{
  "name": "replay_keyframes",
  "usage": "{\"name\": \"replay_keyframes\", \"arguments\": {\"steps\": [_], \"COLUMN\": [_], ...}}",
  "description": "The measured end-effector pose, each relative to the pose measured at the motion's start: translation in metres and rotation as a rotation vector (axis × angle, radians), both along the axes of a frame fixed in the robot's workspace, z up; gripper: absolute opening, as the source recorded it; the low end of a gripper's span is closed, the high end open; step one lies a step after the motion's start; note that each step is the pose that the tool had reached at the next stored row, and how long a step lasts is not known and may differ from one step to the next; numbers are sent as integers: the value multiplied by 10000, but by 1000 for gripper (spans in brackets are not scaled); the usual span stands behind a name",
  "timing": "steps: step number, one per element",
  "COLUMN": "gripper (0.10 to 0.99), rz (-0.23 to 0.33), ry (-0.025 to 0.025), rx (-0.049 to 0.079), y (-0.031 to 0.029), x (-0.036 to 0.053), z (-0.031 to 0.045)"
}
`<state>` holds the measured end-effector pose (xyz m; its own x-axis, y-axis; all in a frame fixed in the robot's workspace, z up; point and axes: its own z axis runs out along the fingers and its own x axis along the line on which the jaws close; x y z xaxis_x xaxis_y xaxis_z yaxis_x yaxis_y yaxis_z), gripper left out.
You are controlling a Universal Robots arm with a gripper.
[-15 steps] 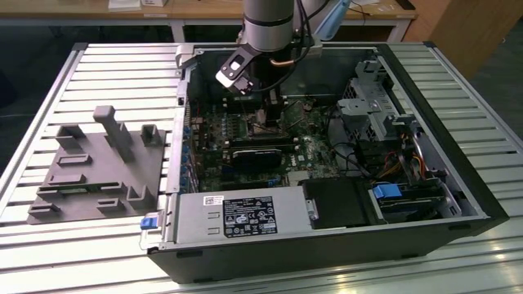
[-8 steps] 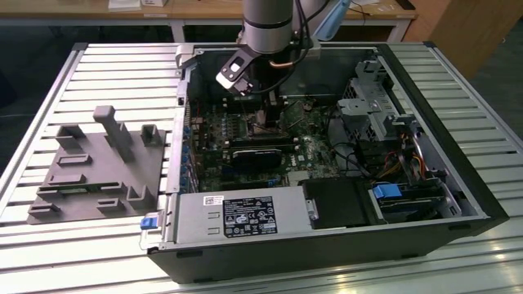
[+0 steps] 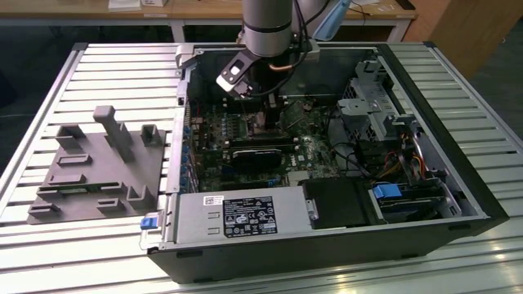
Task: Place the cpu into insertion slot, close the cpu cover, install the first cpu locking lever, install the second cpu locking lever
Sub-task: 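Place the cpu into insertion slot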
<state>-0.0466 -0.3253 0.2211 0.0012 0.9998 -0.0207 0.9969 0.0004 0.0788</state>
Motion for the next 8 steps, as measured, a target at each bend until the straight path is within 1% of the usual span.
{"name": "replay_keyframes", "arguments": {"steps": [8], "gripper": [537], "rz": [0], "ry": [0], "rx": [0], "y": [4], "x": [0], "z": [-54]}}
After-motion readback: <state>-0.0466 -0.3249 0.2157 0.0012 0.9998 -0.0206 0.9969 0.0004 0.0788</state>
